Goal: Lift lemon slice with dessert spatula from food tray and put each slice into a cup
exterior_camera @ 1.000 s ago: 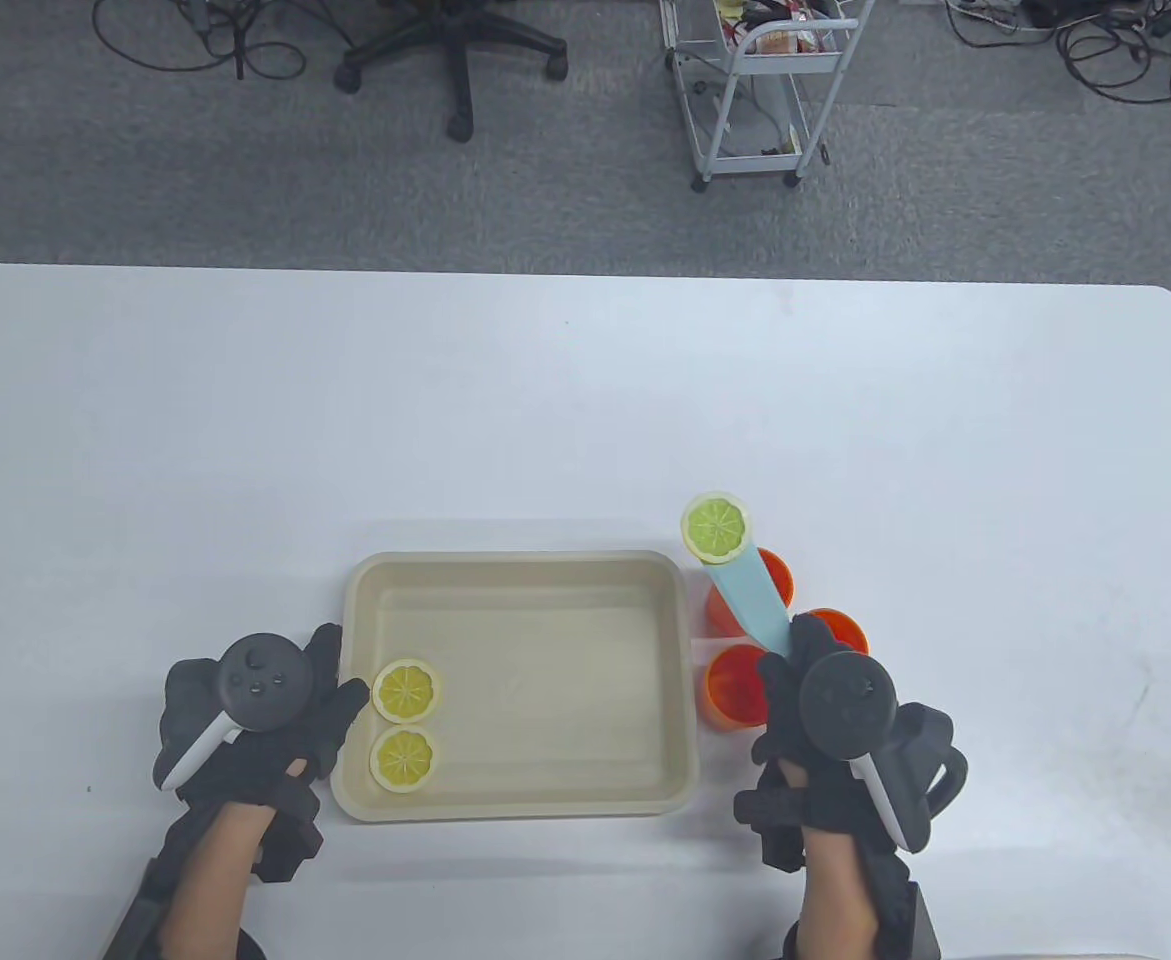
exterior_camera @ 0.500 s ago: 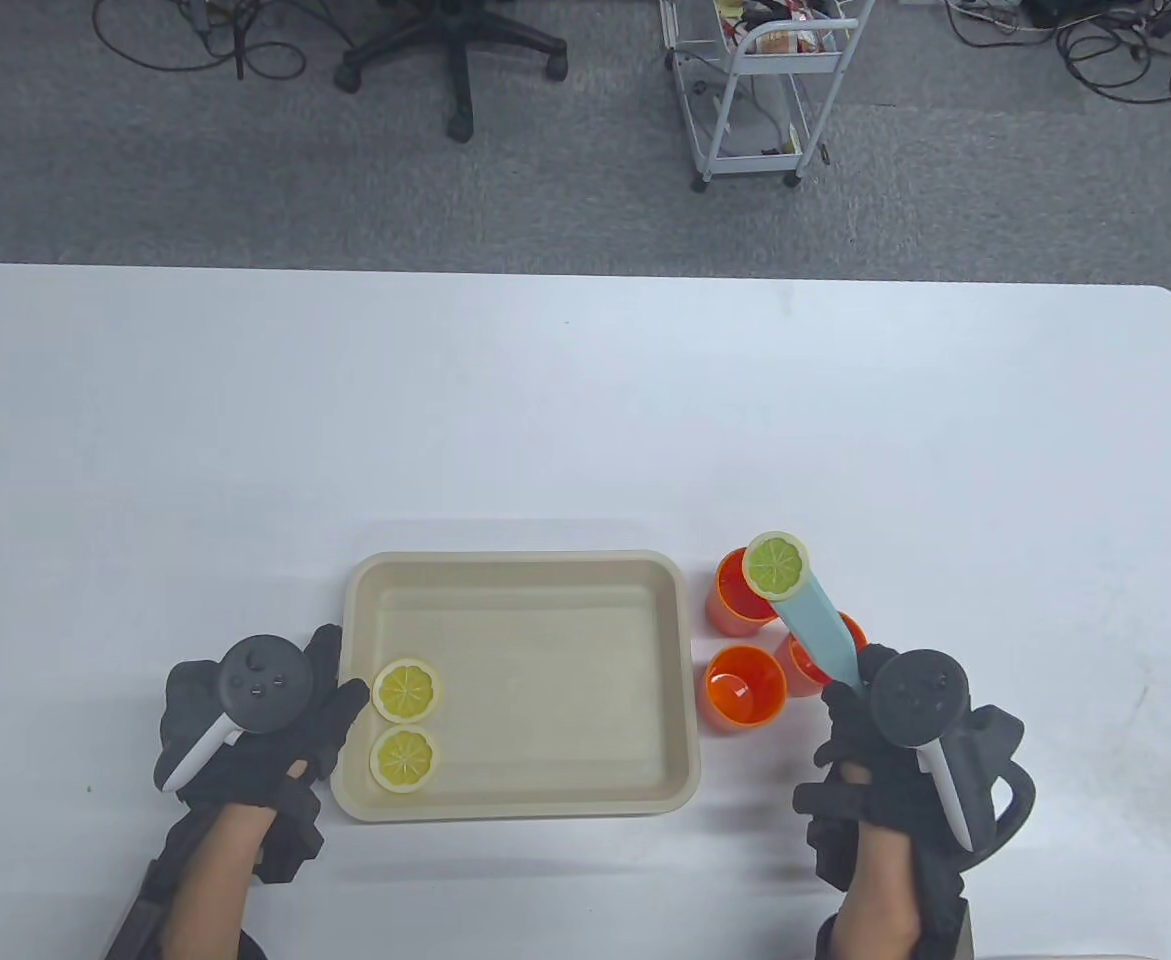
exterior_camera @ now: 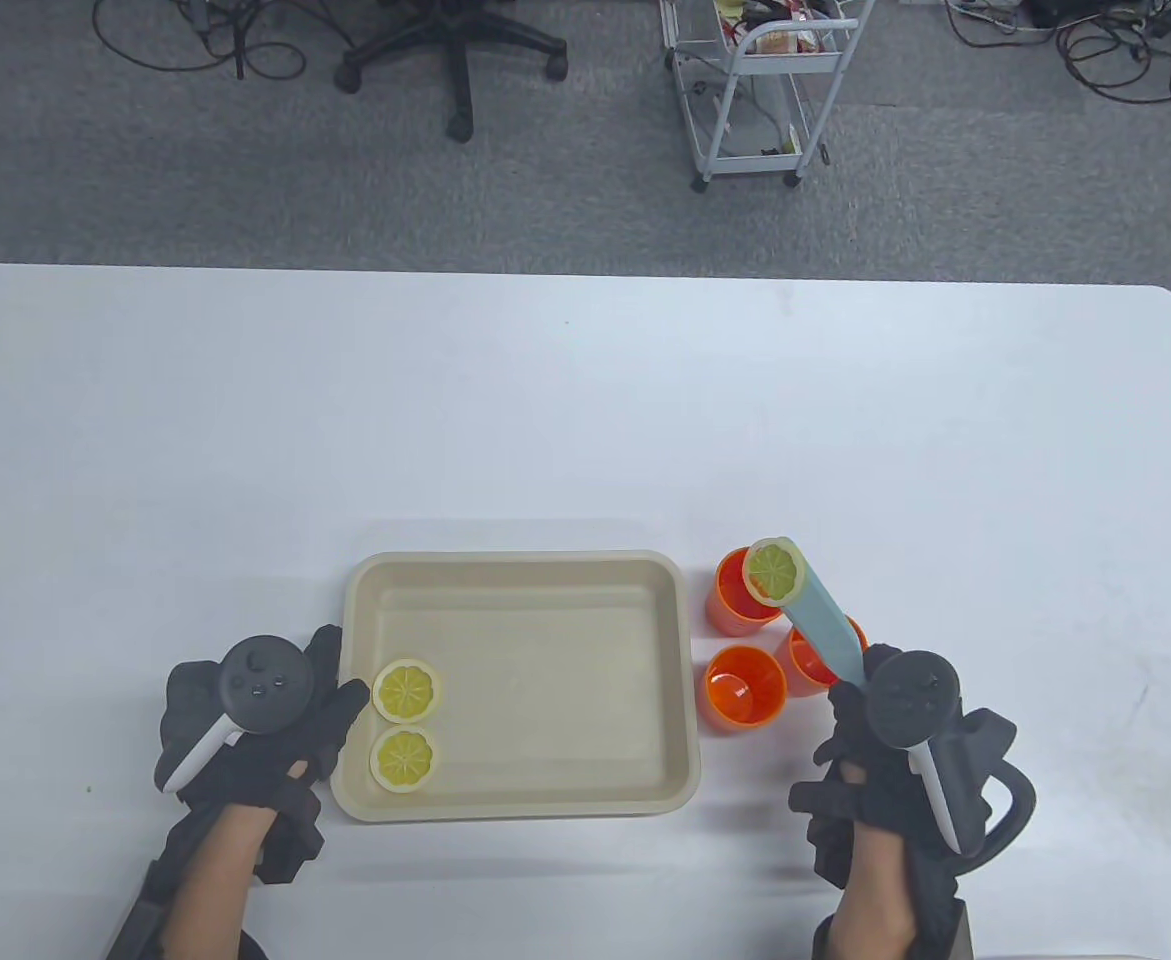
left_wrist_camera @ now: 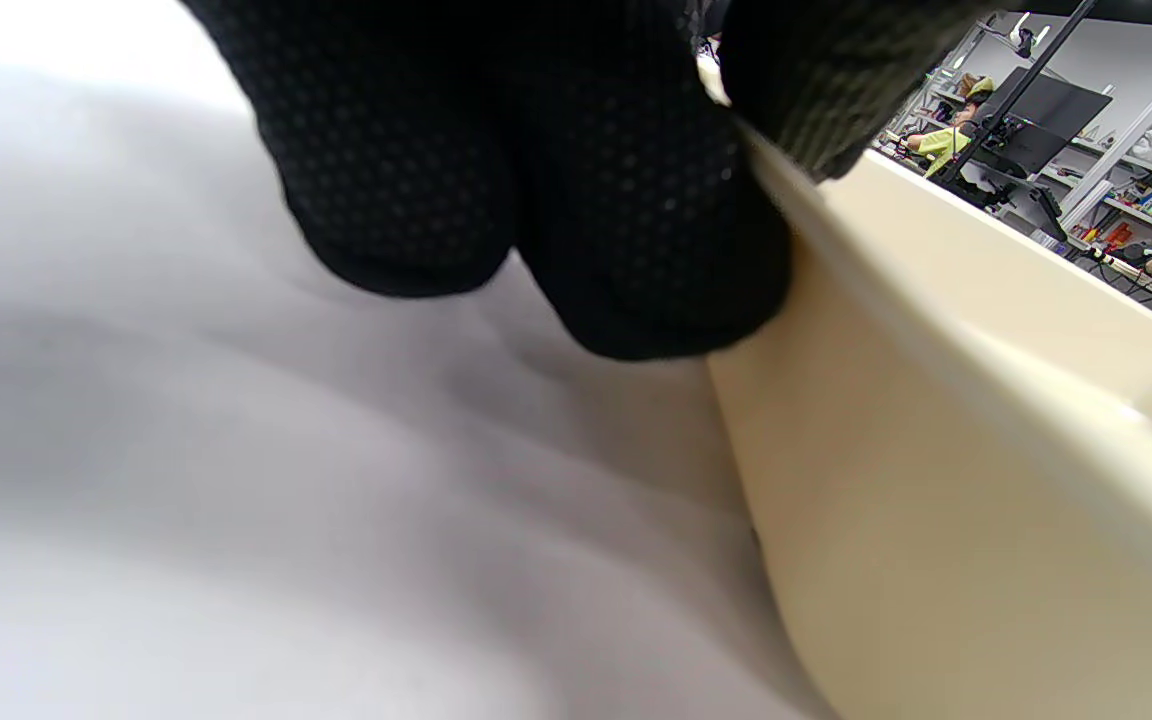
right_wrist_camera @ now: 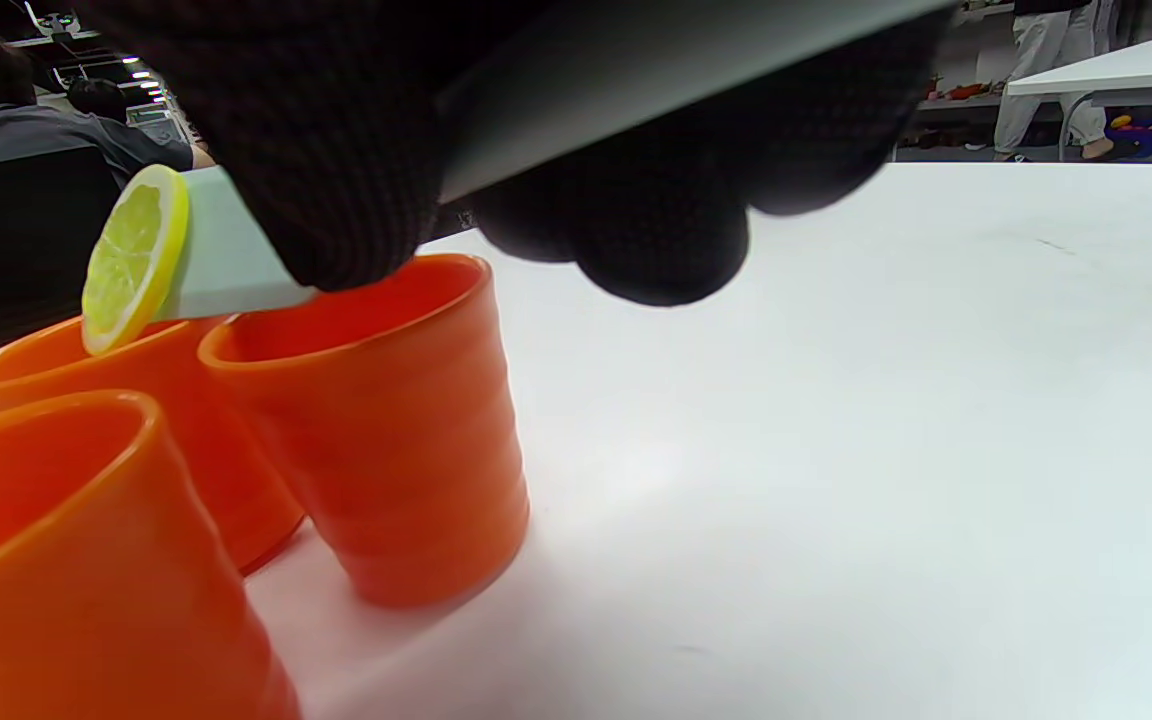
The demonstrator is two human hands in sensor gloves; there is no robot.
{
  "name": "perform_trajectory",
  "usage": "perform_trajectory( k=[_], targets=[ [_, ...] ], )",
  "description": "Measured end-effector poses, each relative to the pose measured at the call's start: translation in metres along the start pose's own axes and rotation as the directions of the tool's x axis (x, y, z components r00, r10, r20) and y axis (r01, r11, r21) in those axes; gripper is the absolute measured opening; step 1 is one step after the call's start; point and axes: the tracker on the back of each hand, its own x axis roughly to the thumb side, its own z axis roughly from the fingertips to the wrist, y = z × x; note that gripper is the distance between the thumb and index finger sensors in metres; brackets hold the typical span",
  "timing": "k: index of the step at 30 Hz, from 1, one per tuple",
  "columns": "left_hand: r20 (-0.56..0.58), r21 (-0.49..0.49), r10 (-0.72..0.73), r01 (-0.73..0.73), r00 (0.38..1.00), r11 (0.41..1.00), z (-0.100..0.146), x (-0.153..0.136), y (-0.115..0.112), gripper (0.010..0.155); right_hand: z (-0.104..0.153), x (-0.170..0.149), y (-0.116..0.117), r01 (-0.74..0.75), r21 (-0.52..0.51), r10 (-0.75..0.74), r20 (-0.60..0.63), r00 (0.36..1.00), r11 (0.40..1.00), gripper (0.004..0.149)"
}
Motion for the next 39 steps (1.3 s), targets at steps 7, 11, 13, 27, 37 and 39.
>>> perform_trajectory(
  k=[7,11,13,27,37,39],
  targets=[
    [0.0,-0.001,0.001,-0.001,1.0,1.0,0.0,0.0,0.0,0.073,0.002,-0.001,-0.001,0.023,-0.057,-0.025,-0.03,0.999,0.998,0.057],
    [0.0,-0.001,0.0,0.0,1.0,1.0,0.0,0.0,0.0,0.073,0.008,0.004,-0.004,0.074,-0.077,-0.072,0.027,0.997,0.994,0.058],
    [0.0,-0.001,0.001,-0.001,1.0,1.0,0.0,0.0,0.0,0.073,0.014,0.012,-0.005,0.085,-0.092,-0.076,0.089,0.993,0.992,0.059],
    [0.002,-0.006,0.001,-0.001,1.0,1.0,-0.001,0.0,0.0,0.073,0.071,0.109,0.031,-0.07,0.027,0.04,0.591,0.806,0.997,0.058],
    [0.002,-0.007,-0.001,0.001,1.0,1.0,0.0,0.0,0.0,0.073,0.085,0.145,0.074,-0.342,-0.005,0.258,0.668,0.699,0.94,0.057],
    [0.002,-0.008,0.001,-0.001,1.0,1.0,0.0,0.0,0.0,0.073,0.085,0.149,0.081,-0.379,-0.006,0.283,0.676,0.681,0.926,0.057]
  ],
)
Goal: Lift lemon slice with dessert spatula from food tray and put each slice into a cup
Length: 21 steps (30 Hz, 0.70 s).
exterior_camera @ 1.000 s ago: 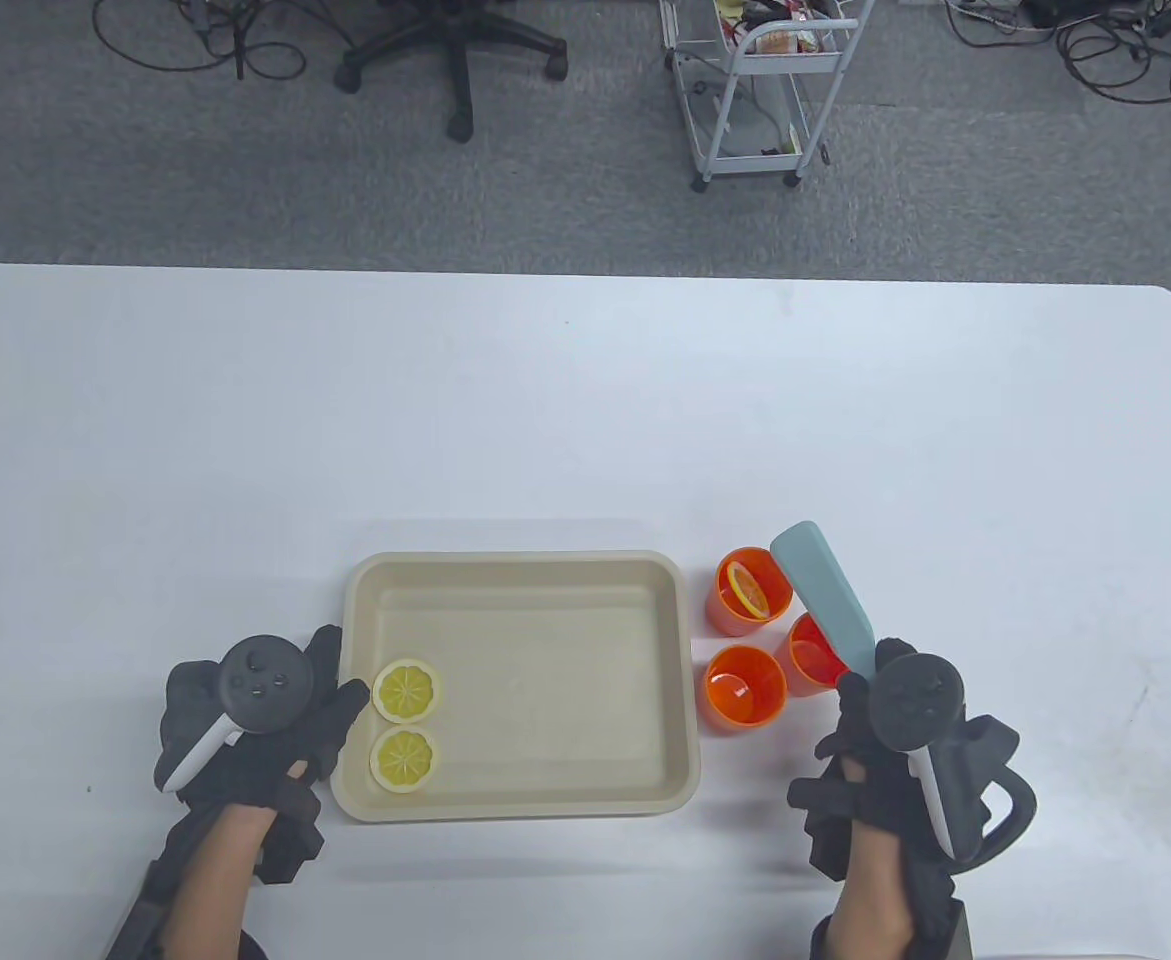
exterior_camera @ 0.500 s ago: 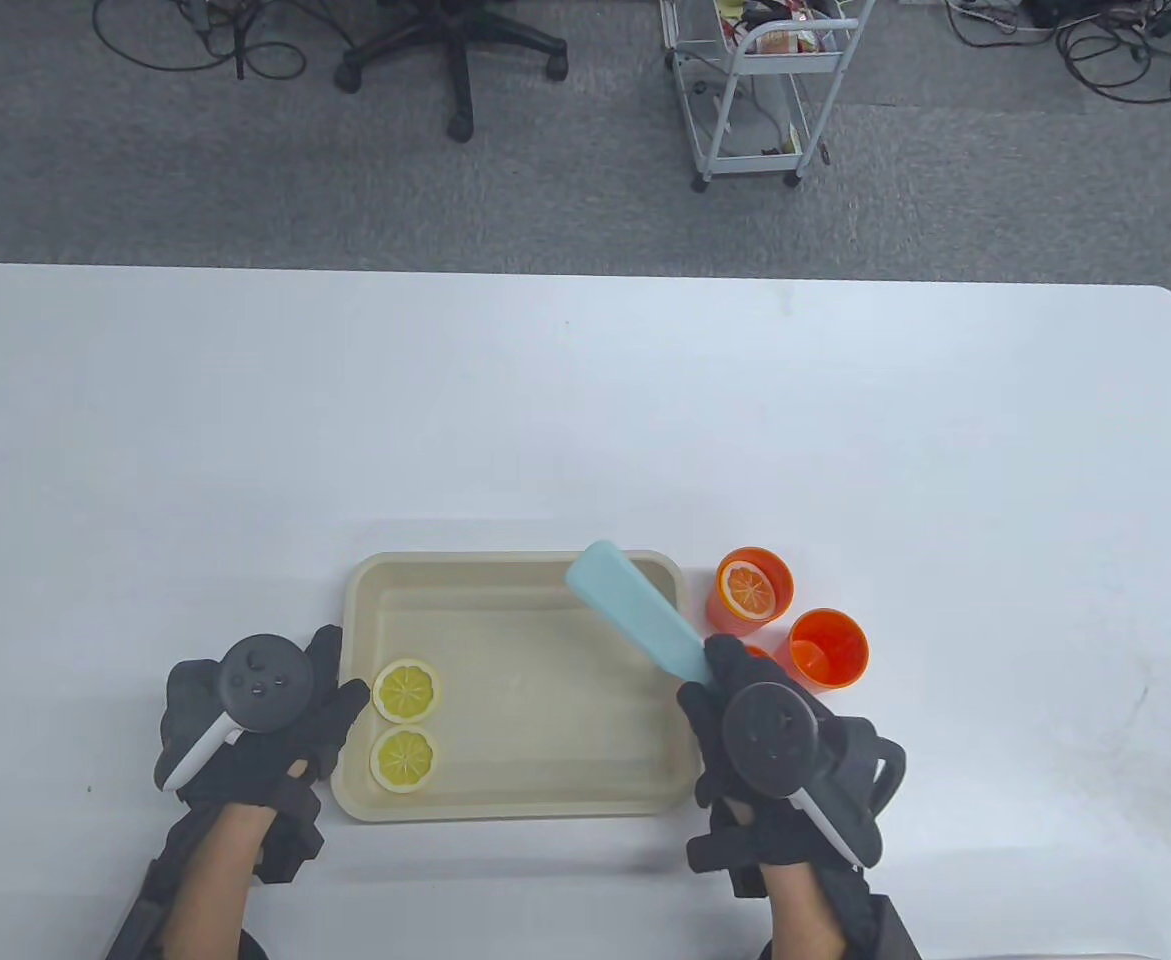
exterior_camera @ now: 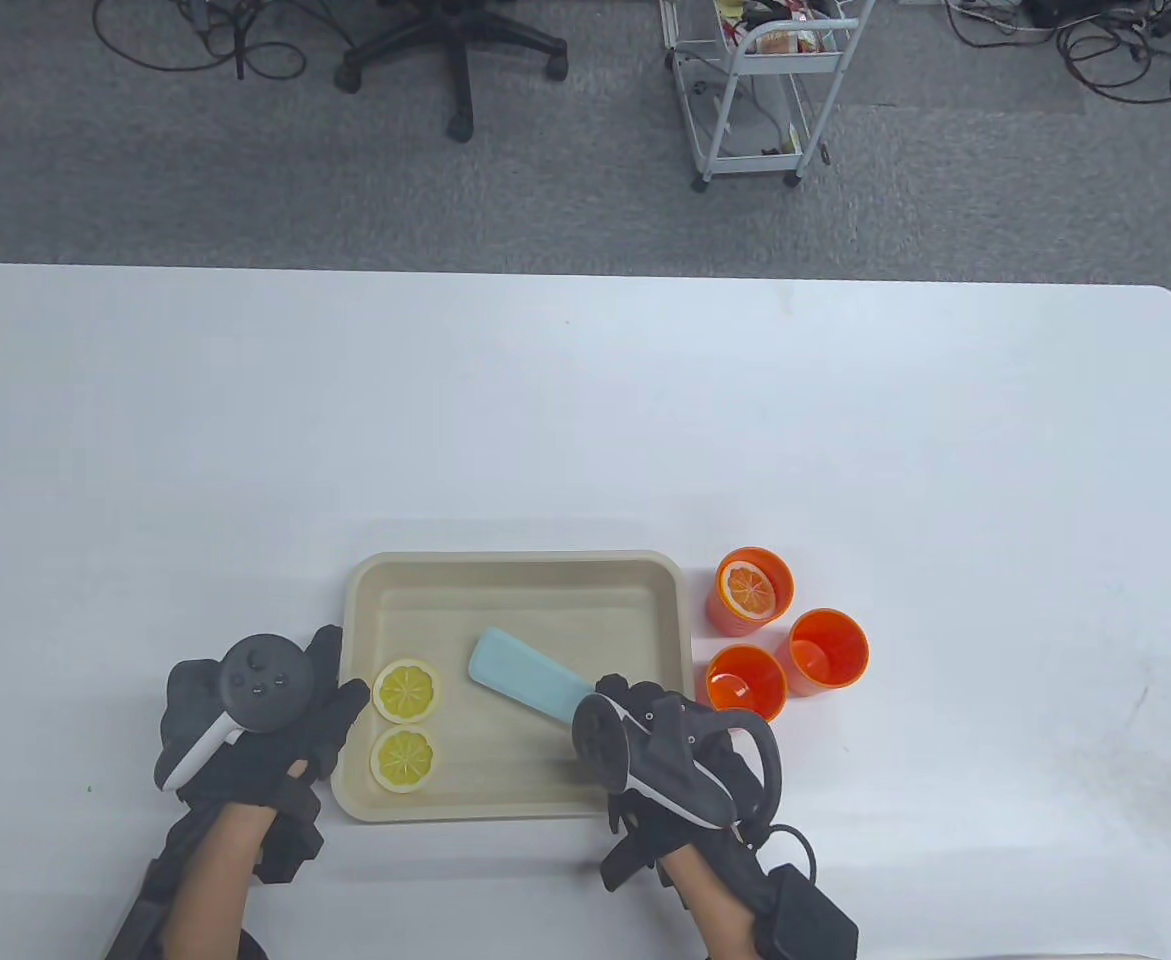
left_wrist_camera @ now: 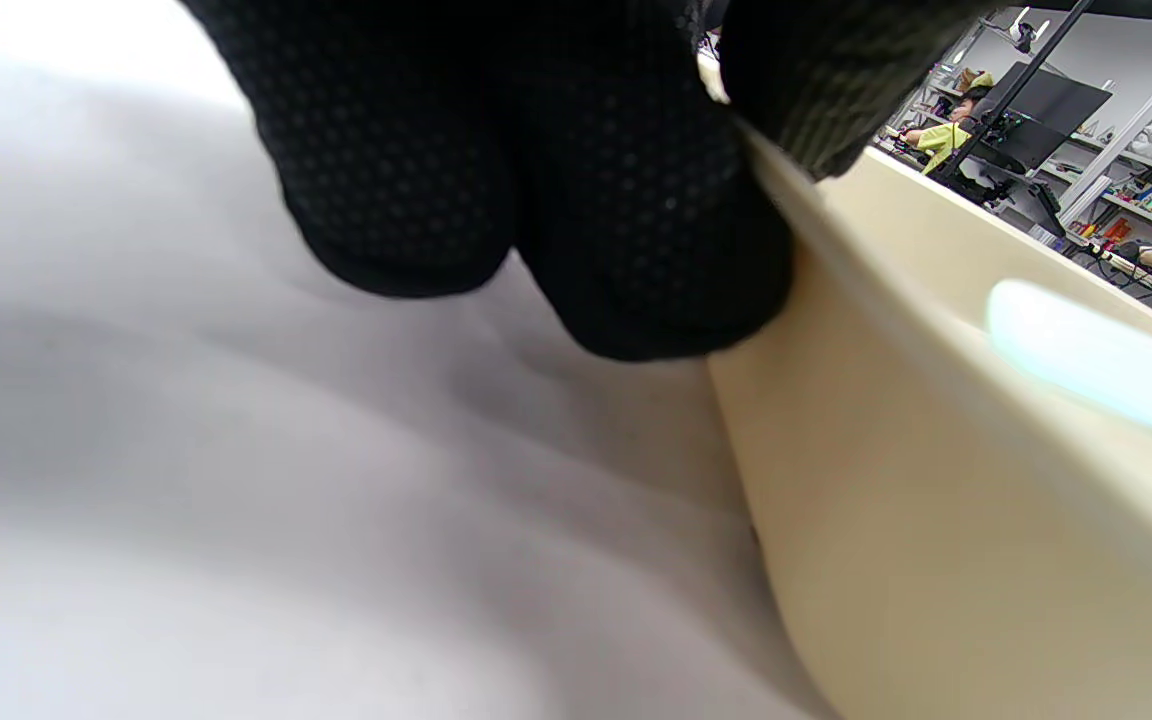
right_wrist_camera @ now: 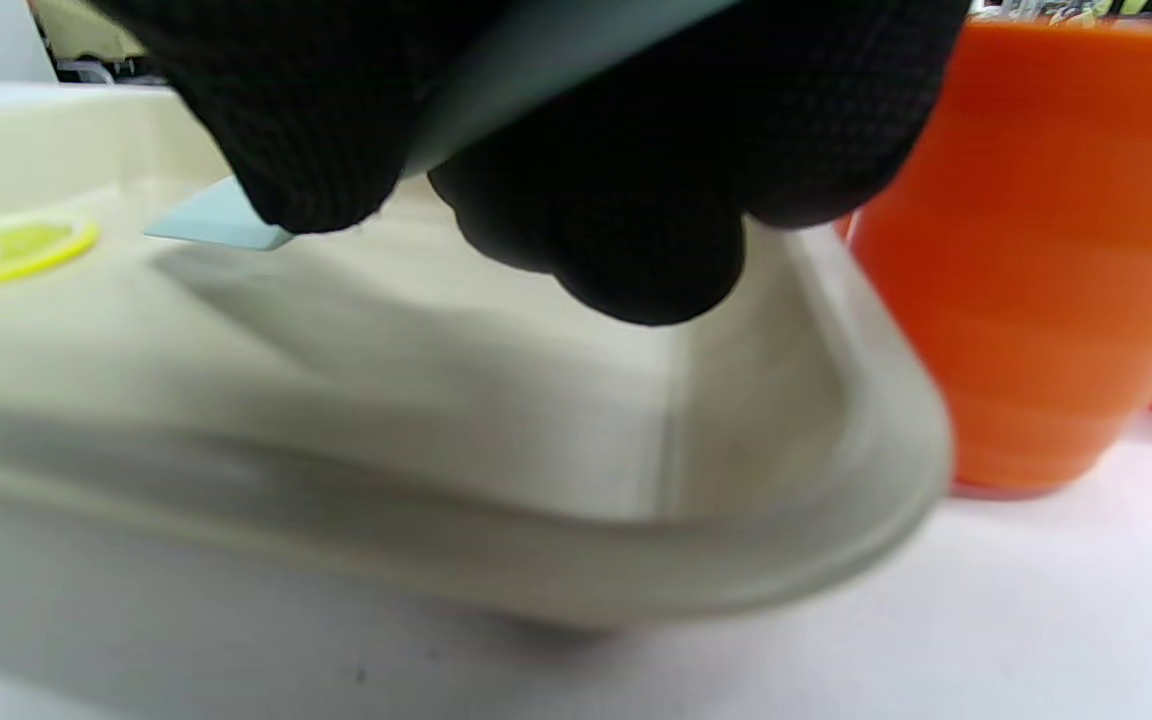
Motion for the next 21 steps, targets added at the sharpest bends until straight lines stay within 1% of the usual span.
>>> perform_trajectory(
  k=[1,4,9,14,21],
  targets=[
    [0.0,-0.001,0.001,-0.001,1.0,1.0,0.0,0.0,0.0,0.073,-0.002,0.002,0.002,0.0,0.019,0.0,0.005,1.0,1.0,0.057],
    [0.0,-0.002,0.001,-0.001,1.0,1.0,0.0,0.0,0.0,0.073,-0.005,0.007,0.006,-0.006,0.024,0.006,0.009,1.0,1.0,0.057],
    [-0.003,-0.001,-0.001,0.001,1.0,1.0,0.0,0.0,0.0,0.073,-0.009,0.017,0.014,-0.082,0.019,0.082,0.009,0.997,0.996,0.057],
    [-0.002,0.0,-0.002,0.002,1.0,1.0,0.0,0.0,0.0,0.073,-0.011,0.024,0.019,-0.075,0.042,0.074,0.028,0.997,0.996,0.058],
    [-0.001,-0.001,0.001,-0.001,1.0,1.0,0.0,0.0,0.0,0.073,-0.01,0.031,0.016,-0.08,-0.017,0.082,0.074,0.994,0.997,0.057]
  ],
)
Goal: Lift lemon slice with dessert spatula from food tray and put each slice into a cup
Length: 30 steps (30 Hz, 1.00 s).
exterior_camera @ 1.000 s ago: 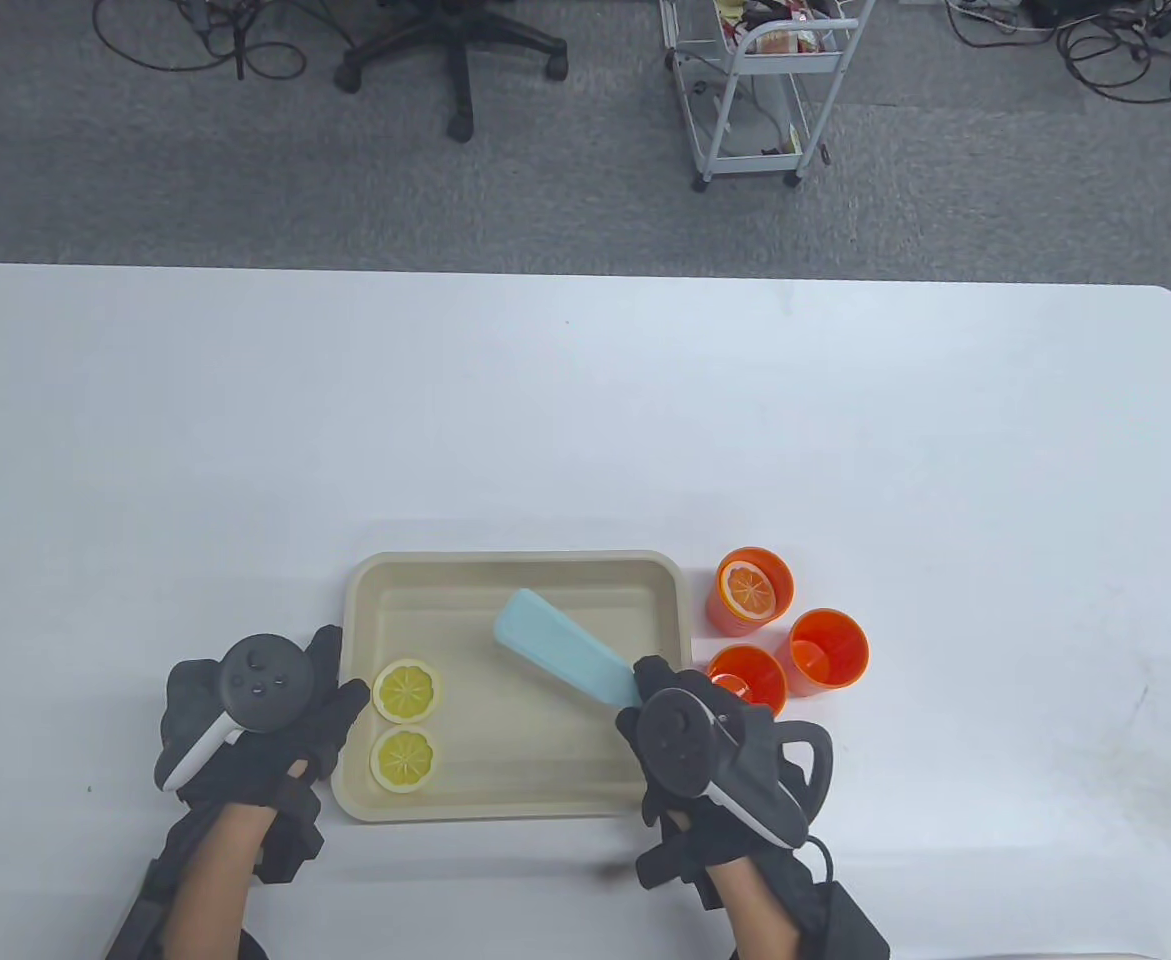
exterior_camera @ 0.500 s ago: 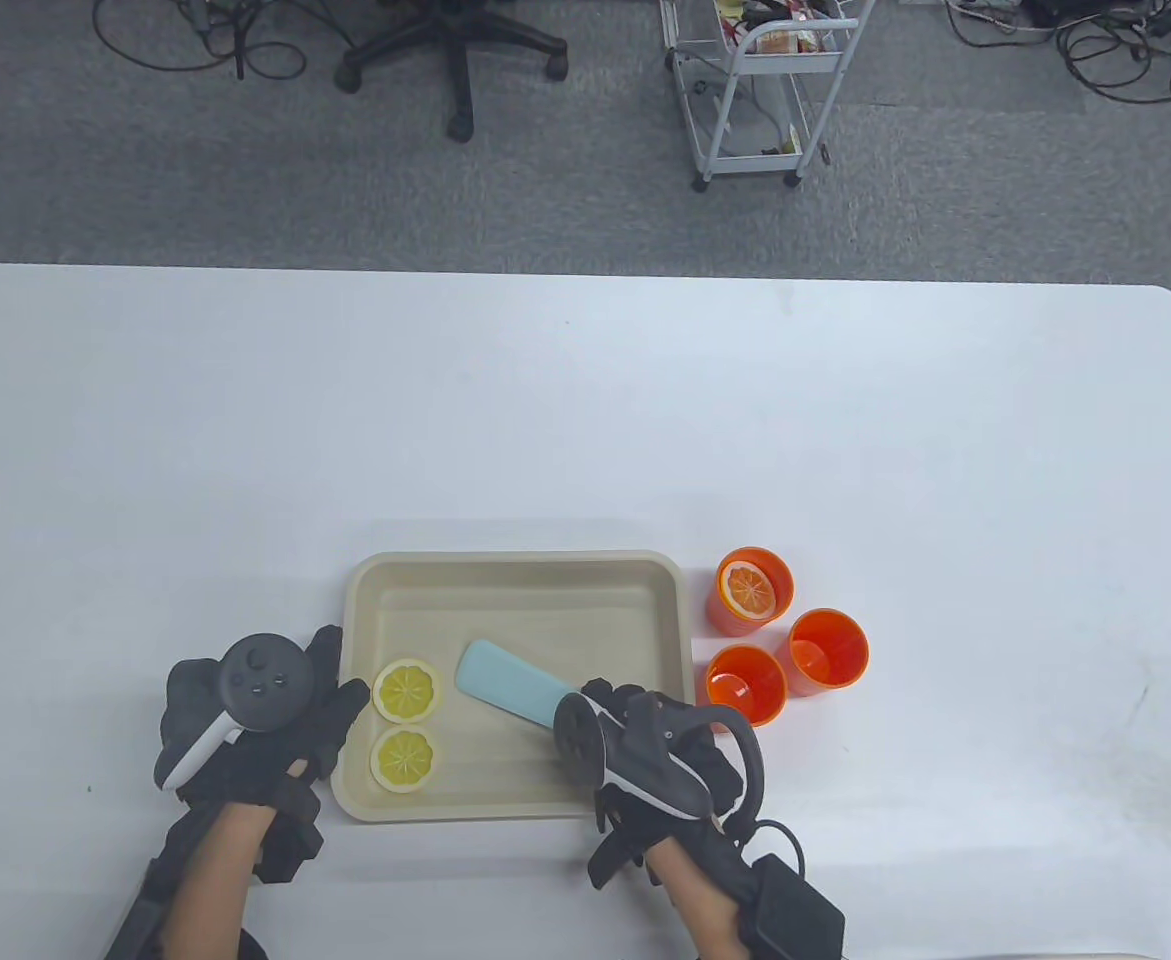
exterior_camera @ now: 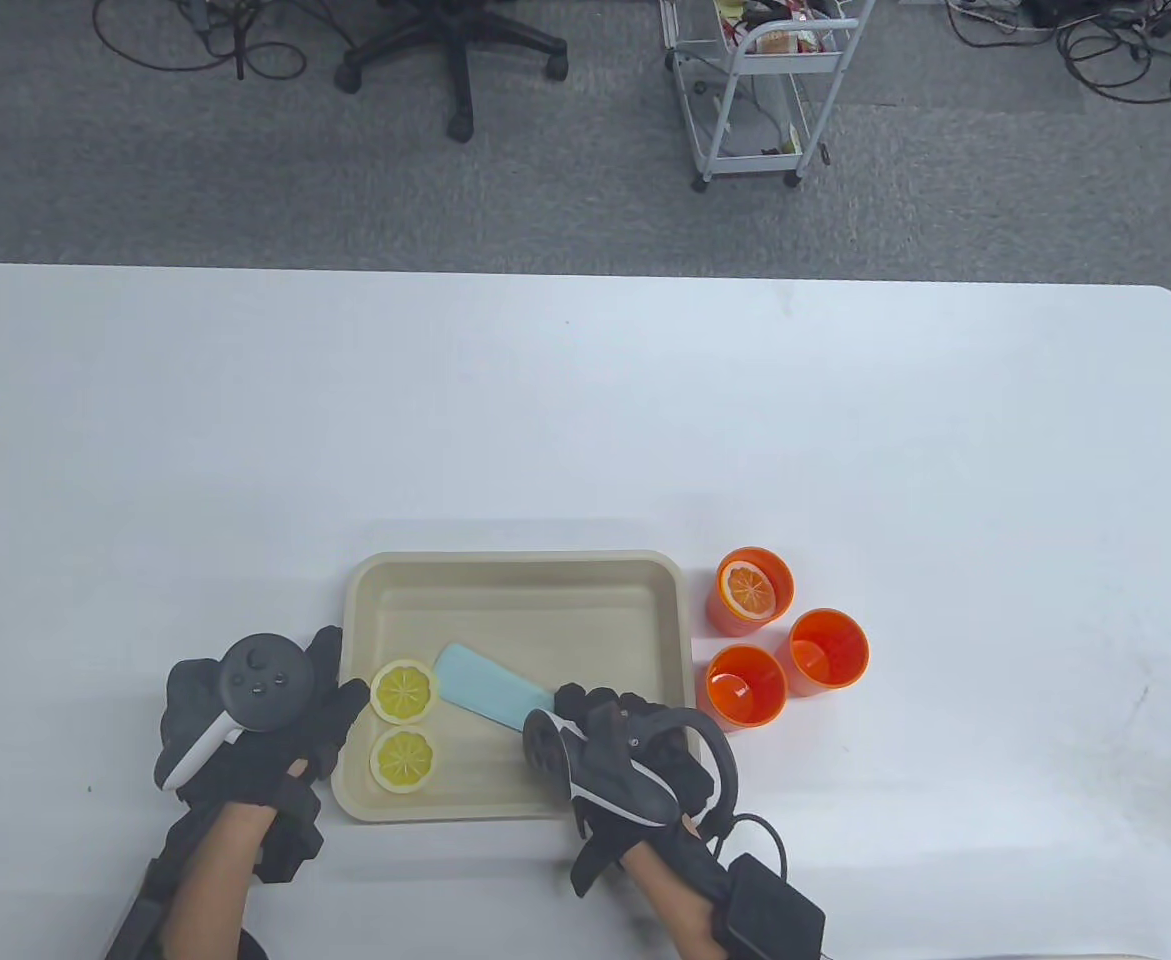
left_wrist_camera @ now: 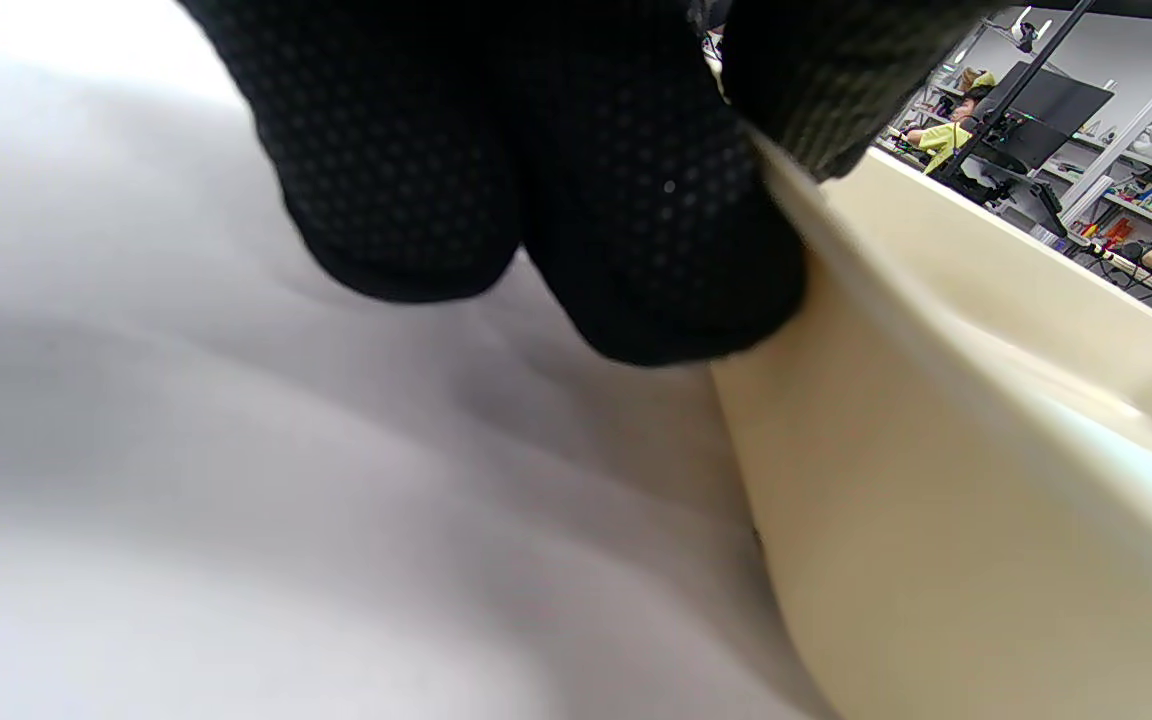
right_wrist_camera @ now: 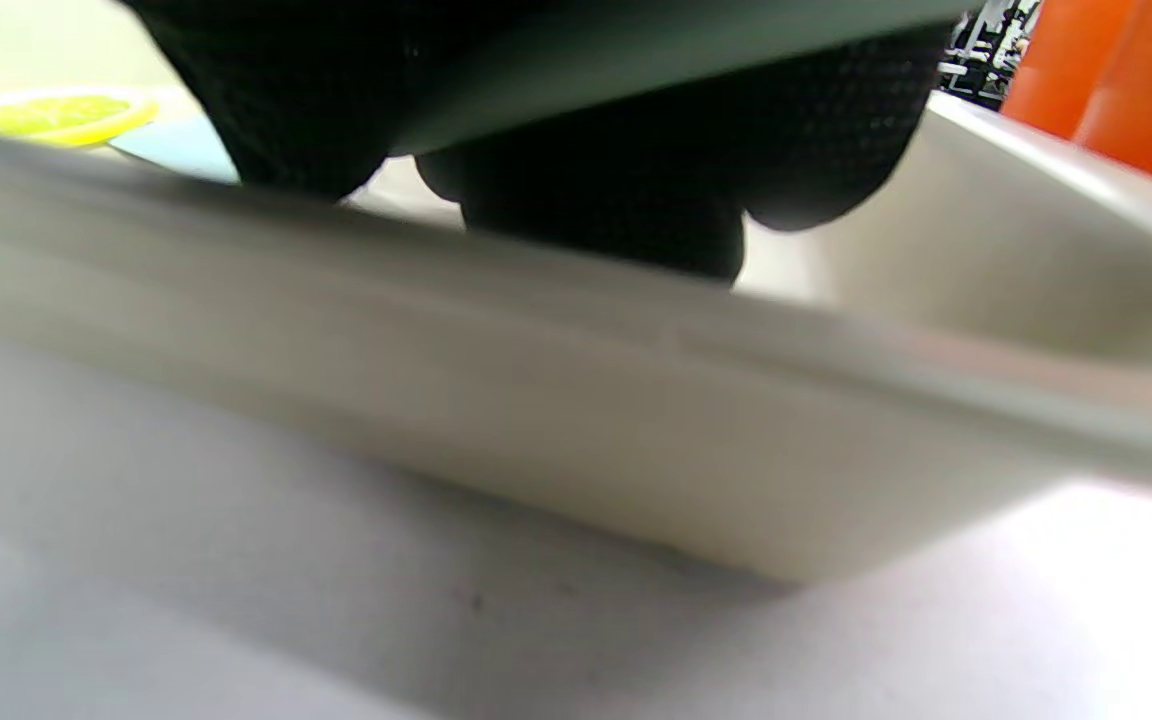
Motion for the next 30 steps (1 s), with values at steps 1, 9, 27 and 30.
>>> perform_trajectory(
  k=[1,9,27,30],
  targets=[
    [0.0,0.0,0.001,-0.001,1.0,1.0,0.0,0.0,0.0,0.073,0.0,0.001,0.0,0.003,-0.002,-0.003,0.01,1.0,1.0,0.057],
    [0.0,-0.001,0.002,-0.002,1.0,1.0,0.0,0.0,0.0,0.073,-0.002,0.011,0.001,0.0,-0.053,0.004,0.061,0.998,0.999,0.056],
    [0.002,-0.001,0.002,-0.002,1.0,1.0,0.0,0.001,0.0,0.073,-0.001,0.013,-0.003,0.095,-0.113,-0.086,0.086,0.993,0.989,0.056],
    [0.002,0.0,0.004,-0.004,1.0,1.0,0.0,0.0,0.0,0.073,0.007,0.002,-0.012,0.135,-0.147,-0.127,0.061,0.99,0.98,0.056]
  ],
)
